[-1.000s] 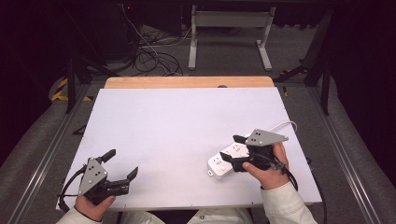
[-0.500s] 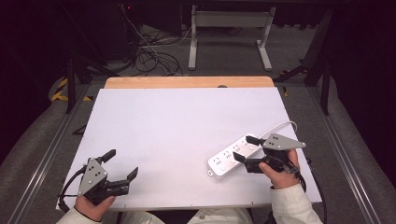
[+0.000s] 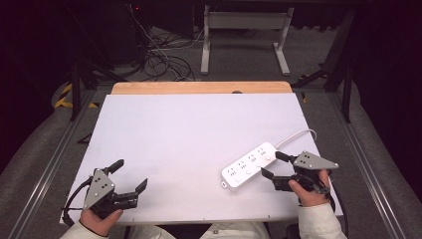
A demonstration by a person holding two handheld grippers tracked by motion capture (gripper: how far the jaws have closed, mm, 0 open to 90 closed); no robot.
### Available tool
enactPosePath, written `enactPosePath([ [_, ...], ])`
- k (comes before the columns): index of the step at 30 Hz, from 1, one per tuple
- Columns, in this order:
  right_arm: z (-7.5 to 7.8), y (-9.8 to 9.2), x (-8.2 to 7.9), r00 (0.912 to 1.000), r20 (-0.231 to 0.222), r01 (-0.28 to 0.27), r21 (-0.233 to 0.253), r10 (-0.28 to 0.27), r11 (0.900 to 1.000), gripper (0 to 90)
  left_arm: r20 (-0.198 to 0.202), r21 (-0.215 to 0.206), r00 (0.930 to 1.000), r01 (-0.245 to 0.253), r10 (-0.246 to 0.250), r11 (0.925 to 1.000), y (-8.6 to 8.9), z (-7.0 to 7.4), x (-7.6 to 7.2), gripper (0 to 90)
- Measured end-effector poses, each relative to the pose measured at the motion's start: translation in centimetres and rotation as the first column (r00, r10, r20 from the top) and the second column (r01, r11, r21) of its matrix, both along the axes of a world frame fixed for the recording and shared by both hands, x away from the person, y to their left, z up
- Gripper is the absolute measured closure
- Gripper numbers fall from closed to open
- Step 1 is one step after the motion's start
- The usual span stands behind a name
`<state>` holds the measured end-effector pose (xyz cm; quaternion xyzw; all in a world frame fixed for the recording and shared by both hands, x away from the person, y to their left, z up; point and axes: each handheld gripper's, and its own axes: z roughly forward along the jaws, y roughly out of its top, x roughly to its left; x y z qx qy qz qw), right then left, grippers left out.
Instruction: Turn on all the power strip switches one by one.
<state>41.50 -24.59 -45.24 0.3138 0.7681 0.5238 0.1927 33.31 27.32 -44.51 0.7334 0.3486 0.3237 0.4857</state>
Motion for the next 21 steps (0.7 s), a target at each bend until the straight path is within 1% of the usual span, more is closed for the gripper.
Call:
enactPosePath([
  [6,-1.0,-0.6,-0.4,0.9999,-0.009,0.011,-0.017,-0.011,1.0,18.9,-0.005,-0.007,1.0,0.0,0.0,1.0,0.0,0.0,0.0,9.0],
  [11,-1.8,-0.9,-0.6,0.9994,-0.025,0.022,-0.031,-0.023,0.999,18.6,-0.009,0.002,1.0,0.002,-0.002,1.0,0.0,-0.1,0.1,8.5],
  [12,-2.0,-0.9,-0.7,0.9992,-0.03,0.024,-0.035,-0.025,0.999,18.5,-0.006,0.01,1.0,0.001,-0.001,1.0,0.0,-0.1,0.1,8.4],
  [16,-2.5,-1.1,-0.9,0.9986,-0.04,0.032,-0.049,-0.034,0.998,18.5,-0.014,0.011,0.9999,0.001,0.0,0.9999,0.1,-0.3,0.1,8.1],
  [17,-2.6,-1.1,-1.0,0.9985,-0.042,0.034,-0.049,-0.036,0.998,18.4,-0.012,0.018,0.9999,0.002,-0.002,0.9998,0.2,-0.3,0.0,8.0],
  [21,-3.0,-1.2,-1.3,0.9977,-0.053,0.039,-0.052,-0.042,0.998,18.4,-0.007,0.019,0.9999,0.007,-0.007,0.9998,0.2,-0.6,-0.1,8.0],
])
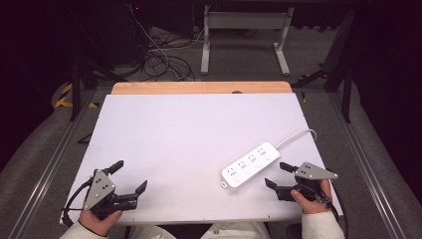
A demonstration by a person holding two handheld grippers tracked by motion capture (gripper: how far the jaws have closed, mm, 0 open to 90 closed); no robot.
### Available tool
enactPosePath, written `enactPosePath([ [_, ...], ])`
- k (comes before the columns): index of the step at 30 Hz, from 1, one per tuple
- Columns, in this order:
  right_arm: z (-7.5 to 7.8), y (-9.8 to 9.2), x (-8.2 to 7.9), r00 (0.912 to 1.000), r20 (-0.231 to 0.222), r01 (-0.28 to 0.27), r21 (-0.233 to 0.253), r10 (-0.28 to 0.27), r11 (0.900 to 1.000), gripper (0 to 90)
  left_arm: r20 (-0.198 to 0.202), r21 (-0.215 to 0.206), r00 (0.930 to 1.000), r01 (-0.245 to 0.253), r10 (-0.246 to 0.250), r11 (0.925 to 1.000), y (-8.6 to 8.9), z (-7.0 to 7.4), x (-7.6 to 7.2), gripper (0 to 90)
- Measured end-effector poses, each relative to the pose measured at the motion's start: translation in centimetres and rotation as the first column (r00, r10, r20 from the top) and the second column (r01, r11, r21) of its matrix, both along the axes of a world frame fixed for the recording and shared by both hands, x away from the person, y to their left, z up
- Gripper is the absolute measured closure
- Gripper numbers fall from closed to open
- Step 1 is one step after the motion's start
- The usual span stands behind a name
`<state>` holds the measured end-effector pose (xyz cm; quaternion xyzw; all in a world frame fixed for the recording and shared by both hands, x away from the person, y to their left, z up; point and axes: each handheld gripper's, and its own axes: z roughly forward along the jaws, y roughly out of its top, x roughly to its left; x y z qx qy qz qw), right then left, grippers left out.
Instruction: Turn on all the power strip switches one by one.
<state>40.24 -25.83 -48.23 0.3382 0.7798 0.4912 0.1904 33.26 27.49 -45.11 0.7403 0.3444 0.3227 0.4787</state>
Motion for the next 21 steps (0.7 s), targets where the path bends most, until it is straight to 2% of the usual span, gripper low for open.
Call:
enactPosePath([
  [4,-0.27,0.04,-0.01,1.0,-0.006,0.001,-0.002,-0.001,1.0,18.3,0.005,0.006,1.0,0.002,-0.002,1.0,-0.02,-0.16,-0.03,8.3],
  [9,0.02,0.19,0.18,0.9999,0.013,0.007,0.0,-0.007,1.0,18.2,0.003,0.004,1.0,0.006,-0.006,1.0,-0.27,-0.19,0.28,8.4],
  [11,0.03,0.22,0.21,0.9998,0.014,0.014,0.002,-0.014,1.0,18.3,0.007,0.012,1.0,0.005,-0.005,0.9999,-0.23,-0.14,0.3,8.4],
  [15,0.12,0.17,0.22,0.9994,0.018,0.029,0.01,-0.029,1.0,18.2,-0.007,0.001,1.0,-0.002,0.003,1.0,-0.14,-0.16,0.36,8.5],
  [21,0.18,0.1,0.17,0.9985,0.014,0.053,0.015,-0.053,0.998,18.2,-0.001,0.01,1.0,-0.008,0.008,0.9999,-0.14,-0.15,0.37,8.6],
])
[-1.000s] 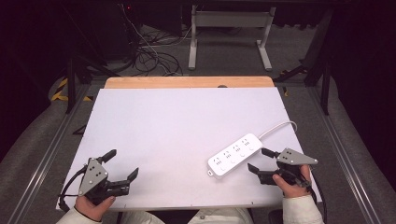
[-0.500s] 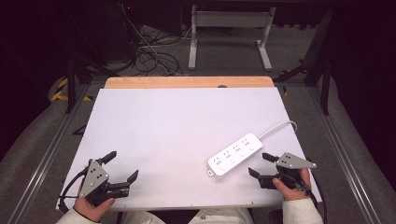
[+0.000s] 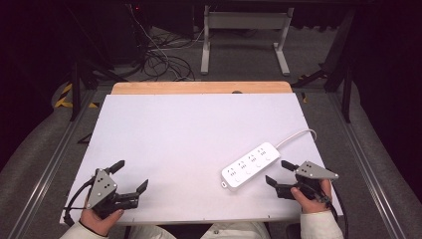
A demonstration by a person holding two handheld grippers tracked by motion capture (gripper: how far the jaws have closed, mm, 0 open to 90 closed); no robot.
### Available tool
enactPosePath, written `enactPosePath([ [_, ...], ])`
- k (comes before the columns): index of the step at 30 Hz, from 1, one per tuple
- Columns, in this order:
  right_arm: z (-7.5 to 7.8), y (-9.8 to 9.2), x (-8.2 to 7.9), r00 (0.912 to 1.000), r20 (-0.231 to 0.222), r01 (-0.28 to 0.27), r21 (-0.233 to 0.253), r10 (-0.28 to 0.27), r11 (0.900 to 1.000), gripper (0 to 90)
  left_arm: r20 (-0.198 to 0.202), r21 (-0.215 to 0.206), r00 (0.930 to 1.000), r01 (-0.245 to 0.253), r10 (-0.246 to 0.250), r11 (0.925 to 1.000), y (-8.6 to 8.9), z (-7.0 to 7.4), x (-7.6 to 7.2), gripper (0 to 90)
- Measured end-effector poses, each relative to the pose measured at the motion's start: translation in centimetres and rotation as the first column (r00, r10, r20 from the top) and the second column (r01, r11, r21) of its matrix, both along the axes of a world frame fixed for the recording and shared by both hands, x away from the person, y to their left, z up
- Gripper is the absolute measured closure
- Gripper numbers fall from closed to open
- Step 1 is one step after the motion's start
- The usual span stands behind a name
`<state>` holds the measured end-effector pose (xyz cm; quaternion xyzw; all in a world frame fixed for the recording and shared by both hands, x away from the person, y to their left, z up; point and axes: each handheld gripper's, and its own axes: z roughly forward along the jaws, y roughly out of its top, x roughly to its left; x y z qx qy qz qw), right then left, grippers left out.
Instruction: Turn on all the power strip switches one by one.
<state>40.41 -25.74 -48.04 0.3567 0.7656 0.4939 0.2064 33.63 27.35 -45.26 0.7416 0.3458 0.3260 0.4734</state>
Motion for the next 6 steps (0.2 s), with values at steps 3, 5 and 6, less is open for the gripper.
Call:
enactPosePath([
  [3,0.04,0.05,-0.04,1.0,0.001,0.002,-0.003,-0.002,1.0,18.2,0.007,0.003,1.0,-0.003,0.003,1.0,-0.04,-0.07,0.01,8.7],
  [5,0.09,0.08,-0.06,1.0,0.005,0.006,-0.001,-0.006,1.0,18.2,0.015,0.016,0.9999,-0.004,0.003,0.9999,-0.03,-0.14,0.01,8.8],
  [6,0.1,0.09,-0.05,1.0,0.004,0.007,-0.001,-0.007,1.0,18.2,0.019,0.021,0.9998,-0.003,0.003,0.9998,-0.01,-0.17,0.04,8.9],
])
